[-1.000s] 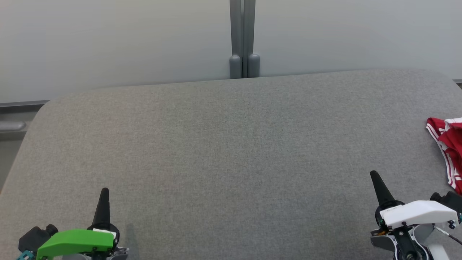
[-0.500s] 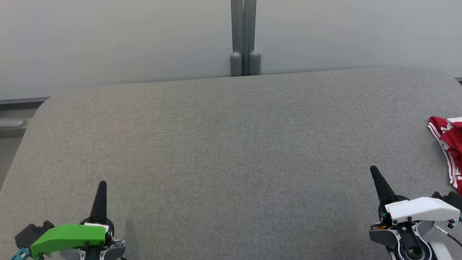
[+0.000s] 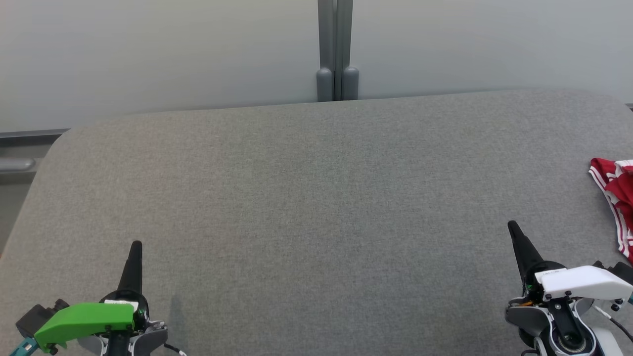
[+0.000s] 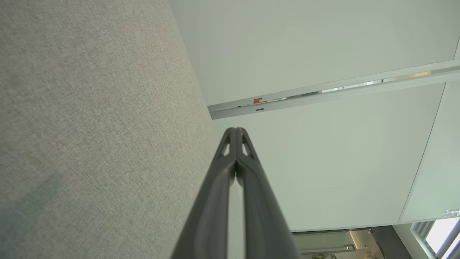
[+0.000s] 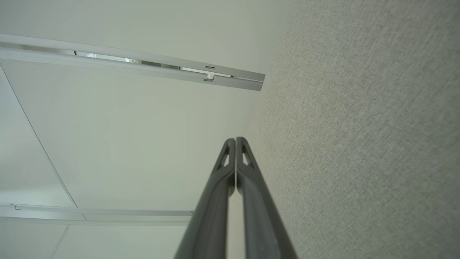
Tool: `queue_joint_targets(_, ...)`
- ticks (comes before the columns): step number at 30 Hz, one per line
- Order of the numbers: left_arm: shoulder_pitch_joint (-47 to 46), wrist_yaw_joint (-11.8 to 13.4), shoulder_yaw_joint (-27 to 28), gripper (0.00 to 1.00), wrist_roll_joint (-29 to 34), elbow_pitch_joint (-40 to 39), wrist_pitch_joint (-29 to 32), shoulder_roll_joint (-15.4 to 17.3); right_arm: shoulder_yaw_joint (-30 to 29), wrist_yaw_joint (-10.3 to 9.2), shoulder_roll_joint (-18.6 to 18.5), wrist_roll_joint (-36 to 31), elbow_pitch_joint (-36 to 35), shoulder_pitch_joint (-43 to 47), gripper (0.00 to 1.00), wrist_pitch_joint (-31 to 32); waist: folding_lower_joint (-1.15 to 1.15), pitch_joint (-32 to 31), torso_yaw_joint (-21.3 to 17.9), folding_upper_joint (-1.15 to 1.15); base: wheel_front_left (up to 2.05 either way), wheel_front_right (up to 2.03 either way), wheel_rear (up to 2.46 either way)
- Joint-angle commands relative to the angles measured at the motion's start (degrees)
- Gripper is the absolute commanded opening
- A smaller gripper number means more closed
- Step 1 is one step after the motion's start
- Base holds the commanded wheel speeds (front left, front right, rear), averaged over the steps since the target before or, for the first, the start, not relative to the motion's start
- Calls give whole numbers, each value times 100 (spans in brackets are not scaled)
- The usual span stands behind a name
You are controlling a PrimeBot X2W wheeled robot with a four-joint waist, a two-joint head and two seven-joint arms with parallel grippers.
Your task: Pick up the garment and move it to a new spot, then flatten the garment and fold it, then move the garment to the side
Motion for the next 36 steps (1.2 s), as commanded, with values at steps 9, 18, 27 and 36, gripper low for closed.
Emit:
queue_joint_targets(9,-169,-17,75,0,-417,-67,129,1,-40,3,9,492,7,-142,0,51,0,35,14,0,0,0,0)
queue_joint_targets(18,-207,-19,126,0,-736,-89,230,-6,-62,2,28,871,20,-196,0,91,0,68,26,0,0,0,0)
queue_joint_targets(27,-252,-19,165,0,-1049,-108,312,-13,-82,2,43,1225,34,-230,0,119,0,102,39,0,0,0,0)
queue_joint_targets(36,-242,-19,162,0,-1041,-104,317,-12,-81,2,41,1231,34,-223,0,122,0,104,40,0,0,0,0)
